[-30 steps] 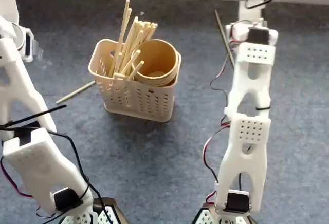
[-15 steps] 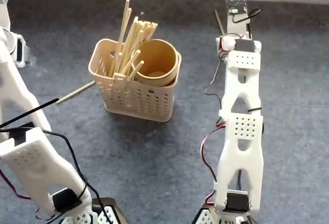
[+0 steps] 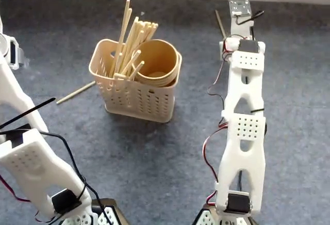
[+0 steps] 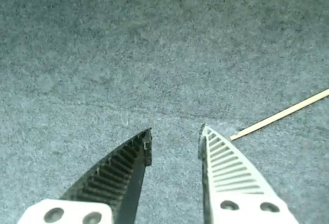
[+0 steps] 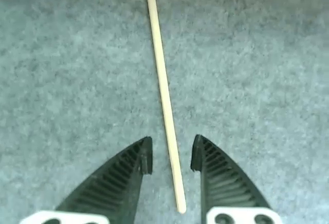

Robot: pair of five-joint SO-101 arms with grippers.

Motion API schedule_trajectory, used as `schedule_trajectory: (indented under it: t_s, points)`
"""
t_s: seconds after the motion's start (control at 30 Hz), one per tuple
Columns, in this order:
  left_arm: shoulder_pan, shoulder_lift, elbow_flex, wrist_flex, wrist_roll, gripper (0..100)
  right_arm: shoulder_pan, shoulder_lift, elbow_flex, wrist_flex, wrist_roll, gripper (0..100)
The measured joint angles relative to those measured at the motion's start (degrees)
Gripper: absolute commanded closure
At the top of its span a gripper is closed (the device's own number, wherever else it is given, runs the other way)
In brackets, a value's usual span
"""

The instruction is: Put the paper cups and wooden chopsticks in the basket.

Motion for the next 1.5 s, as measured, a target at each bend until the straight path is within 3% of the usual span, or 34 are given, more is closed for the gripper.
schedule_trajectory:
  t_s: [0.7,0.77,0.83,1.1,1.23,1.37,1.5]
  points:
    - [-7.3,0.0,0.0,-4.0,0.0,82,0.2,6.2,-0.8,1.1,3.2,86.8]
    - [-7.4,0.0,0.0,-4.0,0.0,82,1.1,6.2,-0.8,1.1,3.2,89.9]
    - [-7.3,0.0,0.0,-4.0,0.0,82,1.6,6.2,-0.8,1.1,3.2,99.8]
    - [-7.4,0.0,0.1,-4.0,0.0,82,2.5,6.2,-2.7,6.8,3.1,99.2]
    - [-7.4,0.0,0.1,-4.0,0.0,82,2.2,6.6,-11.0,12.9,1.8,99.2]
    - [-7.4,0.0,0.1,-4.0,0.0,82,1.7,-1.3,-18.1,17.7,-0.4,99.2]
    - [-7.4,0.0,0.1,-4.1,0.0,82,-2.8,-20.7,-18.6,20.2,-6.8,99.2]
